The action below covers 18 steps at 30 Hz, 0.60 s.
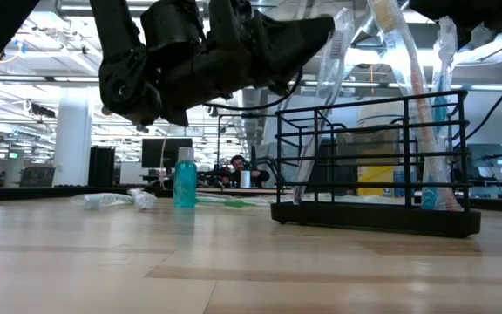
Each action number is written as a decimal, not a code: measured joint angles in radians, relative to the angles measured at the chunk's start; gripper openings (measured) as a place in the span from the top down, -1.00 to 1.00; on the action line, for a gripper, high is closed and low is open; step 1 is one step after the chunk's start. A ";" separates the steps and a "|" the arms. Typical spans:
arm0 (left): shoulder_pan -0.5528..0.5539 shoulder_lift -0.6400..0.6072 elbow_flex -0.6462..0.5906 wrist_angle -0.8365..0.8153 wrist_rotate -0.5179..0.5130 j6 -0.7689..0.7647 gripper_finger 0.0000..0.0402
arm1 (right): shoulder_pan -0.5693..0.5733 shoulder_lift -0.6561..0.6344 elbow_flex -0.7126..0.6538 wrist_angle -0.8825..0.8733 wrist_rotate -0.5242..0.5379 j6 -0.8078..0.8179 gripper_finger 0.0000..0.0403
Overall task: Pick & Place toothbrushing station
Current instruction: Put the top violet toothbrush into the mesh organizer, then put the bottom blue mouthwash into the mesh organizer
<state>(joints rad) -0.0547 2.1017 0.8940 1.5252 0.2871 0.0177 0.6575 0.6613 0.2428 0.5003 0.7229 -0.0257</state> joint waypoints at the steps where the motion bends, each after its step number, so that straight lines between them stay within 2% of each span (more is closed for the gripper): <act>1: 0.000 -0.006 0.000 0.004 0.000 0.000 0.62 | 0.000 0.000 0.000 0.000 0.000 0.000 0.52; 8: 0.000 -0.100 -0.011 -0.092 0.001 0.000 0.62 | 0.000 0.000 0.000 -0.005 0.000 0.000 0.52; 18: 0.000 -0.370 -0.067 -0.527 -0.002 0.000 0.62 | 0.000 0.000 0.000 -0.006 0.000 0.000 0.52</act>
<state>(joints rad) -0.0547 1.7321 0.8266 0.9979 0.2849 0.0181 0.6575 0.6609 0.2428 0.4938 0.7230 -0.0257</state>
